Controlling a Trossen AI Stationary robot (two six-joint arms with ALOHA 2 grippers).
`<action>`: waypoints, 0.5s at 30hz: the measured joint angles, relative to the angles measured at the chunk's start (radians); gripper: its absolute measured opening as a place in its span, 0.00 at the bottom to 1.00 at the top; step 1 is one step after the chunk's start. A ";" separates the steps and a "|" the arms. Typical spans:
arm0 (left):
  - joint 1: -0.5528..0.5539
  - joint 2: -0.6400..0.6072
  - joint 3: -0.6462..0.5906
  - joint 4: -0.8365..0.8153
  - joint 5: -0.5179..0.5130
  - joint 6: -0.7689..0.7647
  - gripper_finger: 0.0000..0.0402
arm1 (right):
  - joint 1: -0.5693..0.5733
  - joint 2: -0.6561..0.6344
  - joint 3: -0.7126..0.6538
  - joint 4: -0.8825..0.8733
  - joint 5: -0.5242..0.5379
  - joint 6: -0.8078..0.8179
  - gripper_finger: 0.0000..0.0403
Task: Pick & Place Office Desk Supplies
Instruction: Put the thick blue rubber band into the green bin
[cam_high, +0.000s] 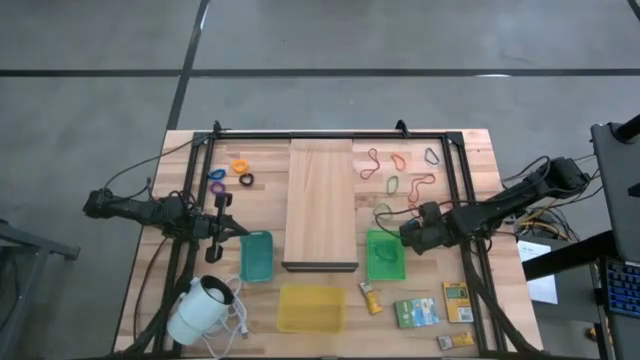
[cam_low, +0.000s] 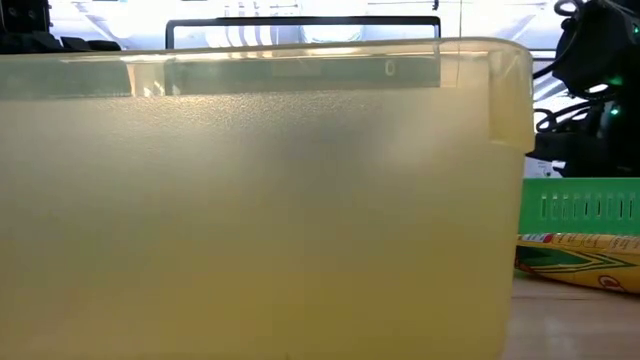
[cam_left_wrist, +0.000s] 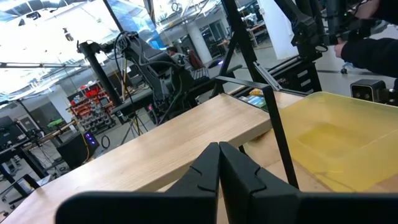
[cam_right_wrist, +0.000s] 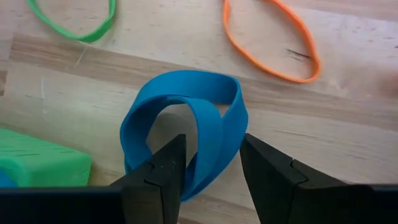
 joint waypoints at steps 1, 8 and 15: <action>0.000 0.000 0.000 0.000 0.000 0.000 0.03 | 0.000 0.000 -0.002 0.000 0.001 0.000 0.35; 0.000 0.000 0.000 0.000 0.000 0.000 0.03 | 0.000 0.000 -0.015 0.015 0.002 0.000 0.30; 0.000 0.000 0.000 0.000 0.000 0.000 0.03 | 0.000 0.000 -0.021 0.022 0.002 -0.002 0.20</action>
